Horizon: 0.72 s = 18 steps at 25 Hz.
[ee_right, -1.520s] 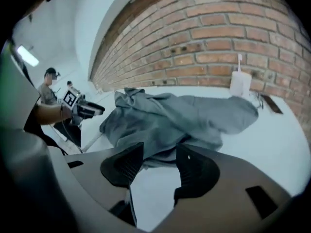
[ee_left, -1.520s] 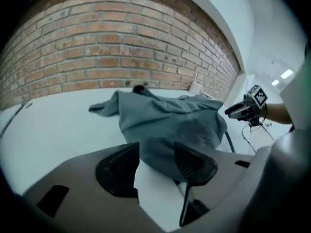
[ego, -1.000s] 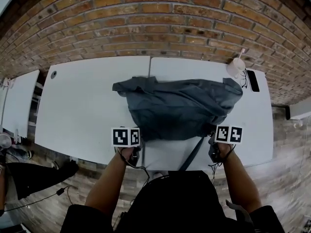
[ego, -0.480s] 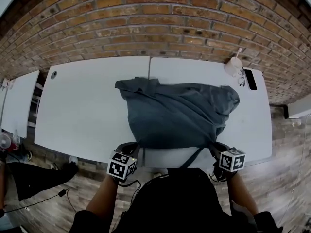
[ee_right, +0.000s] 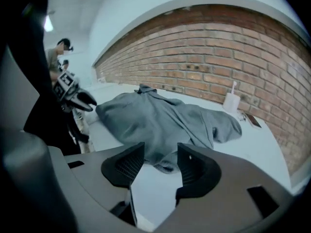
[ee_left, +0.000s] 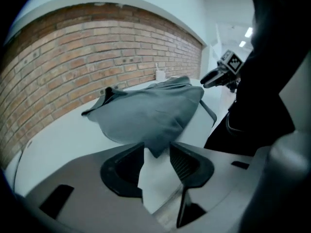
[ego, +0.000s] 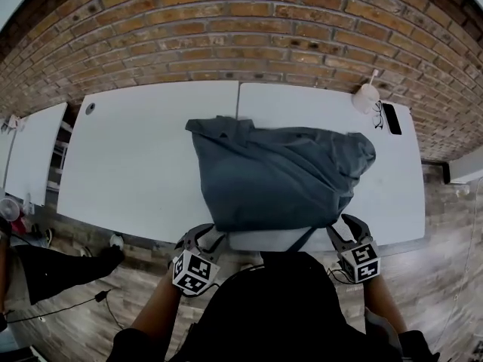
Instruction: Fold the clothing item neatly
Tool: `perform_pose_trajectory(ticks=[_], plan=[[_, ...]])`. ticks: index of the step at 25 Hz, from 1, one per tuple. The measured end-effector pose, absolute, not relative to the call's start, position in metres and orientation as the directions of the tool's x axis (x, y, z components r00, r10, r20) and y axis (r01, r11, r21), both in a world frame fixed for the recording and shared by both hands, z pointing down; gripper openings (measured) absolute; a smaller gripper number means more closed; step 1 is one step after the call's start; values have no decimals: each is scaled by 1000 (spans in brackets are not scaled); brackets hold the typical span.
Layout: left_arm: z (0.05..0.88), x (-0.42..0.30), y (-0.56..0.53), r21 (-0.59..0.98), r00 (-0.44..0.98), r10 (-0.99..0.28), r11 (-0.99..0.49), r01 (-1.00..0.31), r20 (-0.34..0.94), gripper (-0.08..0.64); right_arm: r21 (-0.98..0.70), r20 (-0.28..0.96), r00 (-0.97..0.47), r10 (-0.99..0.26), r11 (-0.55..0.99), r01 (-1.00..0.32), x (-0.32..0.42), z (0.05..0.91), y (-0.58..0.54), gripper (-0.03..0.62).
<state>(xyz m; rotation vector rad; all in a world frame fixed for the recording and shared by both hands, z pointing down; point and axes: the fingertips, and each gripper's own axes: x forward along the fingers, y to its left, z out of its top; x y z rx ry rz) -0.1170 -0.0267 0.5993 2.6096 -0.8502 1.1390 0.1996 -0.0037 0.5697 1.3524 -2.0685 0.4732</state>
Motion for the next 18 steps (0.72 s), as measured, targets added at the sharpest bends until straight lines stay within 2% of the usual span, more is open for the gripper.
perform_pose_trajectory(ticks=[3, 5, 9, 13, 16, 18], plan=[[590, -108, -24, -160, 574, -426, -876, -455, 700, 186, 146, 683, -341, -646, 579, -802, 186, 569, -1, 261], [590, -96, -24, -227, 574, -388, -915, -334, 721, 209, 262, 707, -358, -609, 697, -668, 180, 575, 1, 292], [599, -67, -26, -291, 559, -290, -953, -91, 777, 239, 324, 808, -359, -467, 861, -392, 175, 600, 2, 301], [630, -65, -42, -271, 430, -225, -961, 47, 874, 252, 317, 880, -285, -380, 917, -244, 183, 625, -13, 299], [645, -72, -59, -244, 337, -207, -967, 69, 918, 249, 293, 906, -250, -340, 933, -209, 185, 636, -25, 299], [649, -73, -67, -189, 329, -175, -982, 13, 928, 204, 242, 923, -250, -292, 947, -210, 185, 642, -24, 291]])
